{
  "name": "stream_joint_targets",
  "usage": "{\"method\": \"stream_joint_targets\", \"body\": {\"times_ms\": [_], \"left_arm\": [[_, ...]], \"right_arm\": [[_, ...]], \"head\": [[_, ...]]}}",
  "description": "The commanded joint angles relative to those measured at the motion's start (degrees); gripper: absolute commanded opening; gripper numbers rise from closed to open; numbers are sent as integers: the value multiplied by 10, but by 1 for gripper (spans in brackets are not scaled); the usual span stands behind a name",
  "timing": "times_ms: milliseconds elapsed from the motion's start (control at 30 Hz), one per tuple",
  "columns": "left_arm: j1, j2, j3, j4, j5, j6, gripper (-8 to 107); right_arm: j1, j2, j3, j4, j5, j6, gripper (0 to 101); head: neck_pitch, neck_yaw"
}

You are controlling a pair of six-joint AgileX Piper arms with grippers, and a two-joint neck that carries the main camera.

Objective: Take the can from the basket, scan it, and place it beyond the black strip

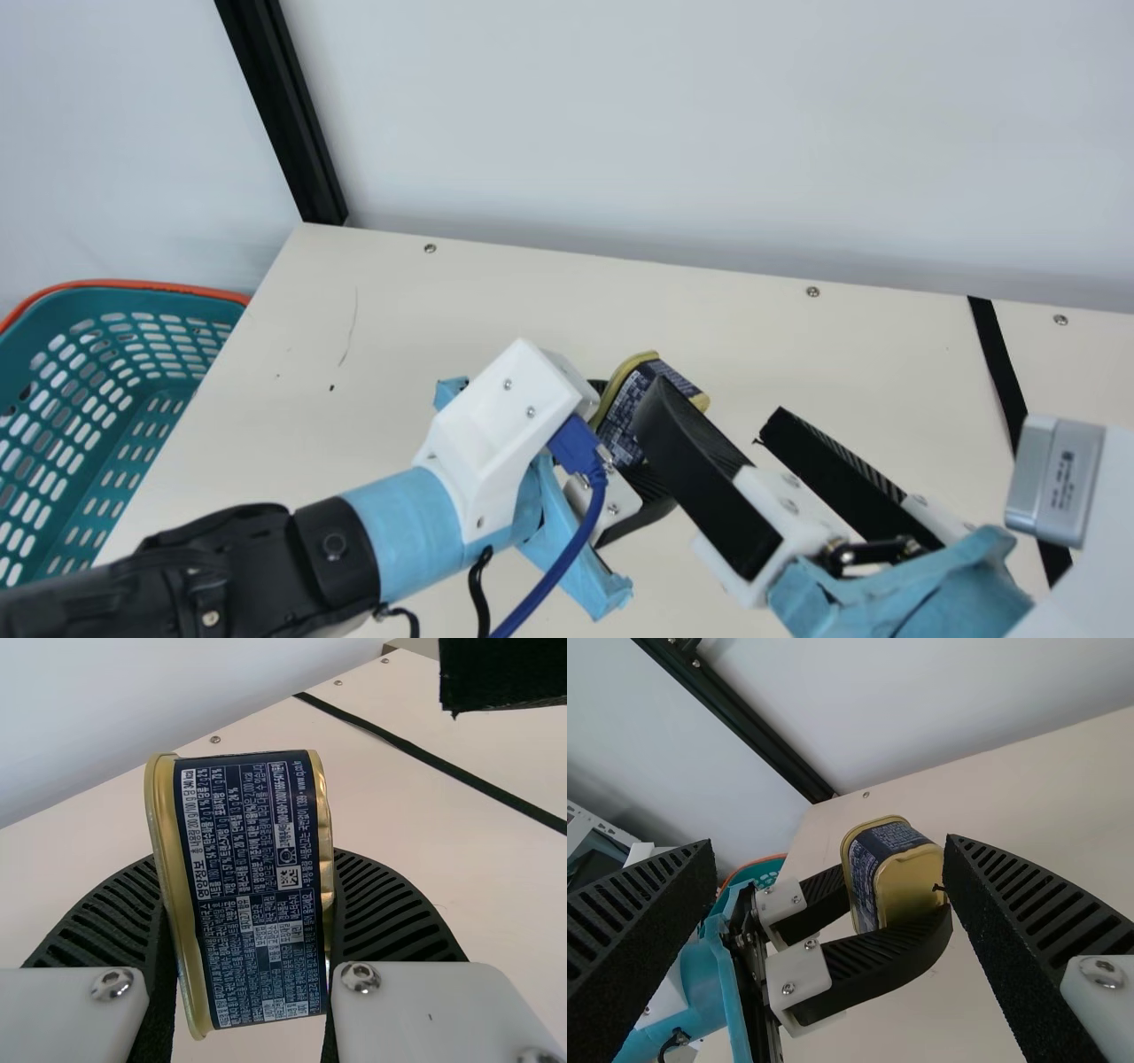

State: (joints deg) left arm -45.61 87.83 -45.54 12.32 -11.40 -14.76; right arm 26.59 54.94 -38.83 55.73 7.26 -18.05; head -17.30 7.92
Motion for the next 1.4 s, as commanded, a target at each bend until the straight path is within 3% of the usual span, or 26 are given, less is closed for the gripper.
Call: {"method": "stream_joint_targets", "body": {"times_ms": [0, 167, 367, 567, 867, 1100, 1367], "left_arm": [[0, 0, 0, 0, 0, 0, 10], [0, 0, 0, 0, 0, 0, 10], [0, 0, 0, 0, 0, 0, 10], [0, 0, 0, 0, 0, 0, 10], [0, 0, 0, 0, 0, 0, 10], [0, 0, 0, 0, 0, 0, 10], [0, 0, 0, 0, 0, 0, 10]], "right_arm": [[-30, 12, -13, 55, 30, -72, 101], [-124, 59, -47, 181, 112, -230, 101], [-277, 156, -68, 337, 250, -457, 101], [-334, 244, -60, 393, 330, -586, 101], [-343, 286, -39, 440, 387, -653, 101], [-351, 275, -38, 443, 424, -627, 101], [-330, 263, -38, 443, 437, -613, 101]], "head": [[0, -6], [0, -6], [0, -6], [0, -6], [0, -6], [0, -6], [0, -6]]}}
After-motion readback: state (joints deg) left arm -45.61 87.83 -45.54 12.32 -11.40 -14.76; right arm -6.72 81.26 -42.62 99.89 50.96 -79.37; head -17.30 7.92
